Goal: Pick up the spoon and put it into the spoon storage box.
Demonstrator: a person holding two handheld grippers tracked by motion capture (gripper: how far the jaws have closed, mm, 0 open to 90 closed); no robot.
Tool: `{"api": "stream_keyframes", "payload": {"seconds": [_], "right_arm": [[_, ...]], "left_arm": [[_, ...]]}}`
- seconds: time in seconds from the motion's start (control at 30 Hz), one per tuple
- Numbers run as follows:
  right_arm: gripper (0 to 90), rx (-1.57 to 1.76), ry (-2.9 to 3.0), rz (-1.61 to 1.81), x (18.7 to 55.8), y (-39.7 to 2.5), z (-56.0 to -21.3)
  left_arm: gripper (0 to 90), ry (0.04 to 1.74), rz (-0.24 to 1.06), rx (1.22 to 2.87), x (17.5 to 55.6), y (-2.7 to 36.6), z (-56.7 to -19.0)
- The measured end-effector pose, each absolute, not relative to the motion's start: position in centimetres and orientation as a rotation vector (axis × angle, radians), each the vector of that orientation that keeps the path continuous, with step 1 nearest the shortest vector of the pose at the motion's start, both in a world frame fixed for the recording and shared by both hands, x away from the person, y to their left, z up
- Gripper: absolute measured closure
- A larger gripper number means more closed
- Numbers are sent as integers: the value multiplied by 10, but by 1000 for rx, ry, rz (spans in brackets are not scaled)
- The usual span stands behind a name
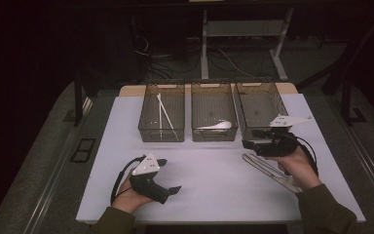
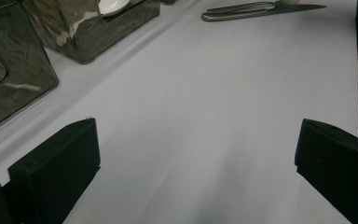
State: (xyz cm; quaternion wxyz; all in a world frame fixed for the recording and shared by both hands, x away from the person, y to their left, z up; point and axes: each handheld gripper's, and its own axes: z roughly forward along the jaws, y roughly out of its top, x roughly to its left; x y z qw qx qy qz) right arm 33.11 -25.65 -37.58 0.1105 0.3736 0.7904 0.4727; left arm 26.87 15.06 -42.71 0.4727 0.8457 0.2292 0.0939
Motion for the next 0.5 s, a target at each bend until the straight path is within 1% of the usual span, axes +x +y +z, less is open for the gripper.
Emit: {"api": "stream_keyframes", "payload": {"seconds": [0.5], "right_arm": [[370, 1115, 2357, 1321, 308, -282, -388]], "left_arm": [[0, 559, 228, 2071, 269, 150, -427]]}}
